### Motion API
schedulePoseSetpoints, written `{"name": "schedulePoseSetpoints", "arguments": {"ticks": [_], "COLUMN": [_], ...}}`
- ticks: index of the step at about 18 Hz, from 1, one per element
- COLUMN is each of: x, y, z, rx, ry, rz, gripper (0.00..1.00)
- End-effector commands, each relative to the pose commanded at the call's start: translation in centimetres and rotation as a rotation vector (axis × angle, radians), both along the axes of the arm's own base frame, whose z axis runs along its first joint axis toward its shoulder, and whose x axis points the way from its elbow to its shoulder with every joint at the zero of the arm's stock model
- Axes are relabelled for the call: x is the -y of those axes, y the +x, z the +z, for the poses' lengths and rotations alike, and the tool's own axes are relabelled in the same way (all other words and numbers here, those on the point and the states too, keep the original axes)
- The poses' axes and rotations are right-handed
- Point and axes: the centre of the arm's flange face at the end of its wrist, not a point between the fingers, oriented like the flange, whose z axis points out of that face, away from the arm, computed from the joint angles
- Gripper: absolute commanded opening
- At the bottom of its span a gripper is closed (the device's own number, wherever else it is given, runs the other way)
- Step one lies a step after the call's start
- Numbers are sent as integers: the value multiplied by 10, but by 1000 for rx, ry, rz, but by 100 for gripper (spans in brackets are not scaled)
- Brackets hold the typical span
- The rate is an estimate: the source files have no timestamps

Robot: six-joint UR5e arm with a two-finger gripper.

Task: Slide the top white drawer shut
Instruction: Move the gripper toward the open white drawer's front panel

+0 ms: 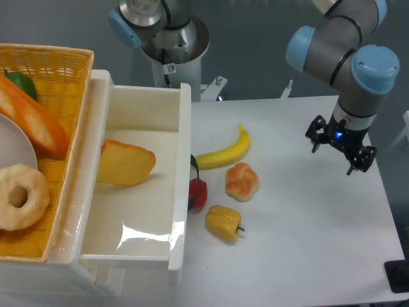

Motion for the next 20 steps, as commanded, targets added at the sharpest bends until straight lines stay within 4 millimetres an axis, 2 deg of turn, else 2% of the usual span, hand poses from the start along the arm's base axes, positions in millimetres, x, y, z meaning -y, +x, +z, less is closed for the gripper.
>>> {"name": "schedulePoseSetpoints", "arguments": {"ticks": [5,9,14,16,20], "x": [-3,4,9,8,-17], "y": [6,17,35,43,59], "z": [0,-11,2,6,8], "rx": [9,30,29,36,64], "ry": [7,16,25,35,79], "rz": [30,84,94,192,284], "gripper": [100,100,100,100,100]}}
